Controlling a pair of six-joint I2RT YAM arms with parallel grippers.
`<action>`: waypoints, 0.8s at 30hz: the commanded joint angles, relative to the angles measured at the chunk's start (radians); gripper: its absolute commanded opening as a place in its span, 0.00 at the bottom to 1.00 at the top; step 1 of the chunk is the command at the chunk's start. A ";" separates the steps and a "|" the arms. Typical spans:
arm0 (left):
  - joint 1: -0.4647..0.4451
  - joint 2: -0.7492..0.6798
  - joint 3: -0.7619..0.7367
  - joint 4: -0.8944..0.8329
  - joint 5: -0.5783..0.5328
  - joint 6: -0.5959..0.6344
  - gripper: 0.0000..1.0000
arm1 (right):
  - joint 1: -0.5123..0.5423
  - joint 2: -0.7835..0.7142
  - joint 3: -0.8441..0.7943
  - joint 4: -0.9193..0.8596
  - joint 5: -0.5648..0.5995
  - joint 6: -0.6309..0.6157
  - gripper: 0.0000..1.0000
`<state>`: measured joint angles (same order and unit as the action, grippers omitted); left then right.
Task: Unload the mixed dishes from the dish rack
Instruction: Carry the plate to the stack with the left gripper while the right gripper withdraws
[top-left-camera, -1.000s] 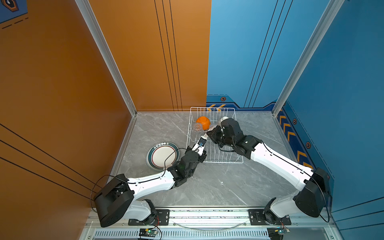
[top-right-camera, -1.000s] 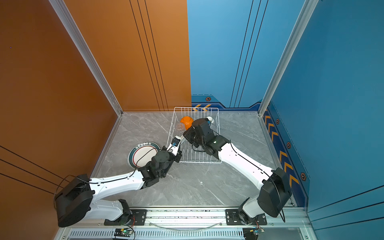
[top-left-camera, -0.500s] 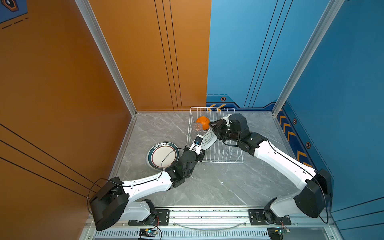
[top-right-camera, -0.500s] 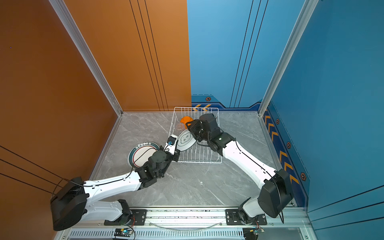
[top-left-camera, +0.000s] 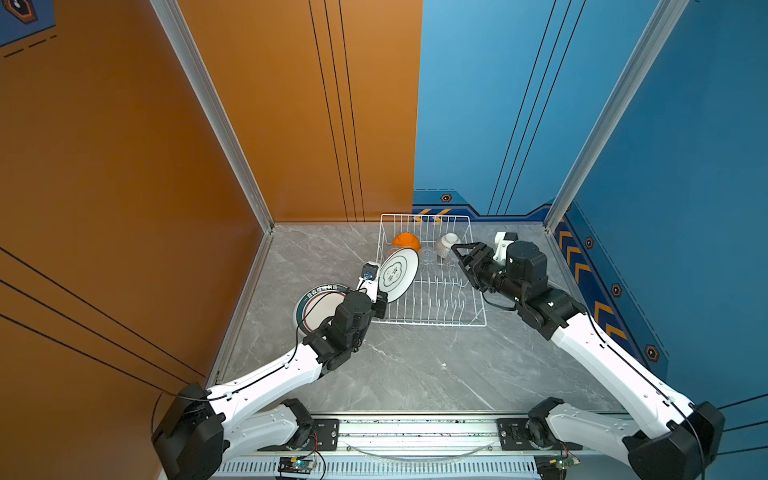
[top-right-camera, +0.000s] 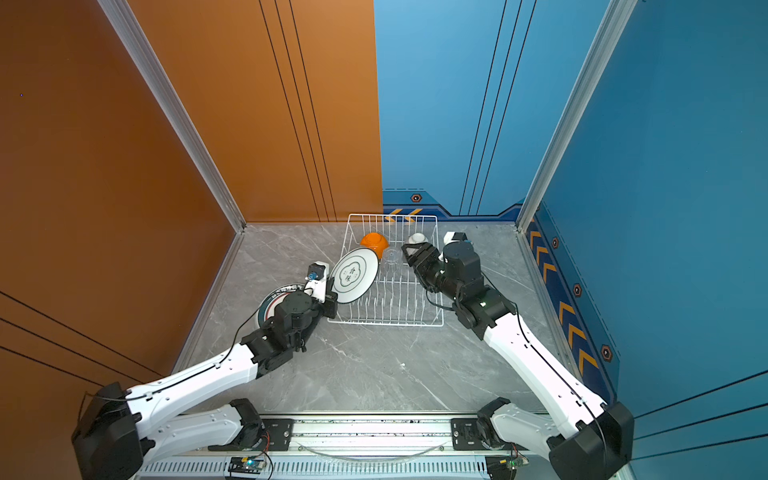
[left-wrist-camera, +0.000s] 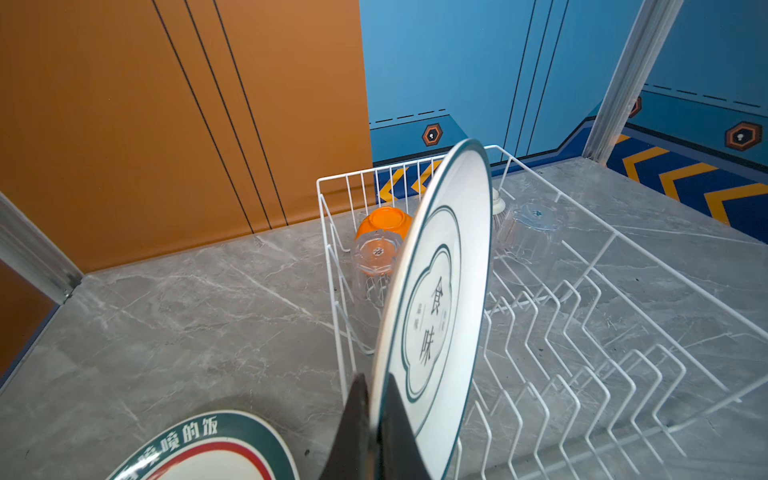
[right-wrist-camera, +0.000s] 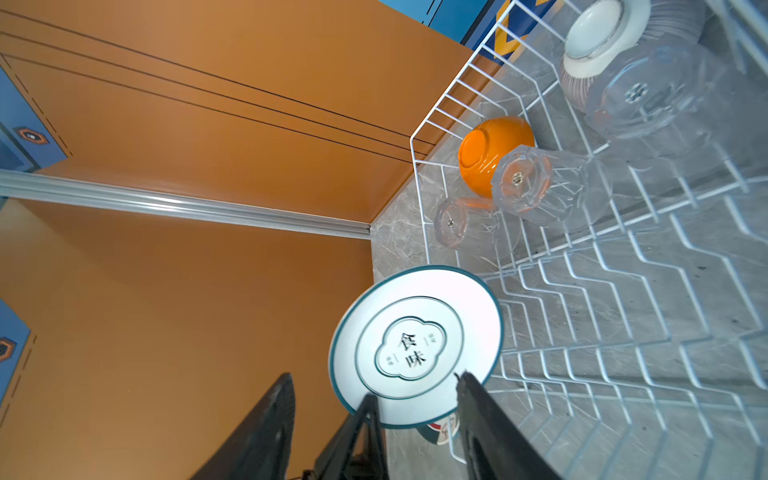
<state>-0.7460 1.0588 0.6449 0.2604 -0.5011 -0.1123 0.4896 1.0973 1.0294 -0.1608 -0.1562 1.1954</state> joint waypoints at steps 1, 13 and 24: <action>0.061 -0.092 -0.018 -0.075 0.032 -0.168 0.00 | -0.011 -0.057 -0.056 -0.081 0.041 -0.172 0.67; 0.356 -0.376 -0.034 -0.408 0.205 -0.399 0.00 | -0.028 -0.146 -0.064 -0.253 0.197 -0.510 0.97; 0.490 -0.563 -0.076 -0.625 0.280 -0.525 0.00 | -0.028 -0.114 -0.080 -0.206 0.394 -0.637 1.00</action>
<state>-0.2710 0.5270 0.5877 -0.3386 -0.2695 -0.5728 0.4652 0.9886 0.9718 -0.3752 0.1329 0.6231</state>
